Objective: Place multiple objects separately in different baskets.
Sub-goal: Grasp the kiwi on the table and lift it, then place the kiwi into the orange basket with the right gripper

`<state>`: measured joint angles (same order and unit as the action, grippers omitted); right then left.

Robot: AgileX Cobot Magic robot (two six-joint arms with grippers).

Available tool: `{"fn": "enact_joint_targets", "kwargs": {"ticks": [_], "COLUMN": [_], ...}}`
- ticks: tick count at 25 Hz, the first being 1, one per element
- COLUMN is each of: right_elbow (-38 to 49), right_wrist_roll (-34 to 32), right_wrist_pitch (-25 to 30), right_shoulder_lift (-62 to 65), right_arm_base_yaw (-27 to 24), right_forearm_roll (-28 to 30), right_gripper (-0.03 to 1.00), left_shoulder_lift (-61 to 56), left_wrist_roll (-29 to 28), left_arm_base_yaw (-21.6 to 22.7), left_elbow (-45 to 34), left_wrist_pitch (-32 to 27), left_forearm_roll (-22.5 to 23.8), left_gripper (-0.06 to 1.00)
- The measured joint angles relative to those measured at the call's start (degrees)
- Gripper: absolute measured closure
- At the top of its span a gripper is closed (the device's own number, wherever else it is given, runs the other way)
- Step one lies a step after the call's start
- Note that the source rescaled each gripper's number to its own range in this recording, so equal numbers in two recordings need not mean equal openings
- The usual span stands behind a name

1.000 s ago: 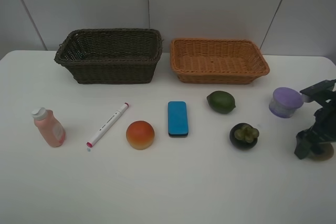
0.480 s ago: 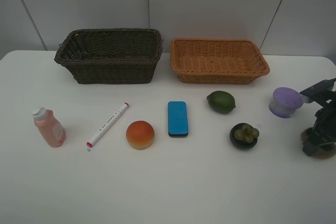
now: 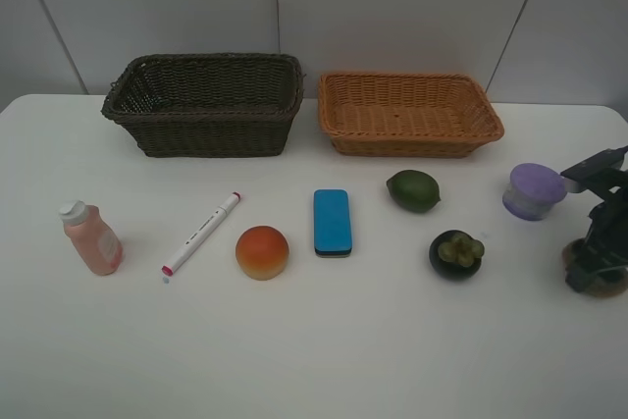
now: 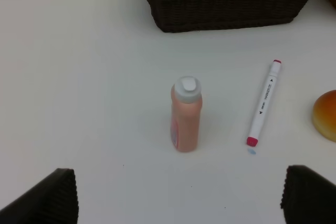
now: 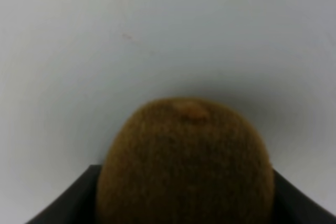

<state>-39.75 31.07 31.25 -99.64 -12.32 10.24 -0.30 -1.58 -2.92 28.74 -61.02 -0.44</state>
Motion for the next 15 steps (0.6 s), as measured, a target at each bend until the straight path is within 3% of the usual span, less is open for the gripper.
{"fn": "enact_joint_targets", "kwargs": {"ticks": [15], "right_elbow": [0.0], "right_wrist_roll": [1.4], "right_wrist_pitch": [-0.2], "right_shoulder_lift": [11.8], "right_arm_base_yaw": [0.7], "right_forearm_roll": [-2.3], "right_gripper": [0.94], "left_shoulder_lift": [0.0], "left_wrist_roll": [0.0], "left_arm_base_yaw": [0.0], "left_elbow": [0.0], "left_wrist_pitch": [0.0], "left_forearm_roll": [0.0], "left_gripper": [-0.06]}}
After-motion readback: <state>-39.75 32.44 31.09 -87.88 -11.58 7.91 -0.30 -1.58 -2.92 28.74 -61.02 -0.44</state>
